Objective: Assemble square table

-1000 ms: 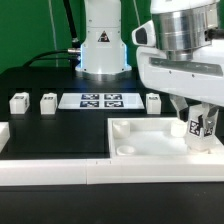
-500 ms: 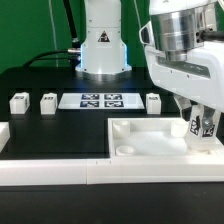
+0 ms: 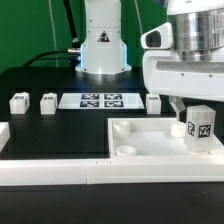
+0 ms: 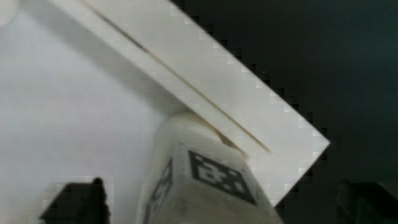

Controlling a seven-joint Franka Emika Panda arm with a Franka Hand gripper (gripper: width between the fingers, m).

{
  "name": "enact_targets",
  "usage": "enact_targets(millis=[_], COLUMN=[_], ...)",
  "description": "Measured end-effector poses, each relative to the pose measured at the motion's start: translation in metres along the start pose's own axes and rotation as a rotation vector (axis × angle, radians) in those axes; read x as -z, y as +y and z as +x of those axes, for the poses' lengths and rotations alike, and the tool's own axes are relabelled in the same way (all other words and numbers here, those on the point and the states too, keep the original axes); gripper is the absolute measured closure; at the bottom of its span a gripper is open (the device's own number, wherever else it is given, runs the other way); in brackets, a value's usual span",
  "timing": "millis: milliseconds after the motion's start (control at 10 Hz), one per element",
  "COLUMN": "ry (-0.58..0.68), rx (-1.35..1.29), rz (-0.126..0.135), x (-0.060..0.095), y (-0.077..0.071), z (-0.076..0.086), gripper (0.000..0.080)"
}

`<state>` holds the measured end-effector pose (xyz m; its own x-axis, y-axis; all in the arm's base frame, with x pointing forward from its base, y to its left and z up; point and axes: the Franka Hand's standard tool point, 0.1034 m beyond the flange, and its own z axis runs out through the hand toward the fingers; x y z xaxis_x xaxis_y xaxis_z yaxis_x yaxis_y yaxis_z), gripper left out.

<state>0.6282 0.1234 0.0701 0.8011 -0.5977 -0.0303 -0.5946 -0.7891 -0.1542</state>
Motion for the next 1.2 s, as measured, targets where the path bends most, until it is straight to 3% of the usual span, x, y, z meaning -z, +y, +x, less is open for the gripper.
enact_targets(millis=[300, 500, 600, 700, 800, 900, 1200], ry=[0.037, 0.037, 0.037, 0.036, 0.034, 0.035, 0.035], rx=[0.469, 0.445, 0.441, 0.391, 0.315, 0.275, 0.095], rz=[-0.024, -0.021, -0.021, -0.019, -0.017, -0.018, -0.014], x=[0.0049, 0.0039, 0.0034, 0.003, 0.0026, 0.0025, 0.0022], y=[-0.0001, -0.0012, -0.0009, -0.0012, -0.0005, 0.0013, 0.003], z=[0.0087, 0.0076, 0.0075, 0.007, 0.007, 0.0082, 0.0093], gripper=[0.0151, 0.0151, 0.025, 0.025, 0.0453, 0.05, 0.05])
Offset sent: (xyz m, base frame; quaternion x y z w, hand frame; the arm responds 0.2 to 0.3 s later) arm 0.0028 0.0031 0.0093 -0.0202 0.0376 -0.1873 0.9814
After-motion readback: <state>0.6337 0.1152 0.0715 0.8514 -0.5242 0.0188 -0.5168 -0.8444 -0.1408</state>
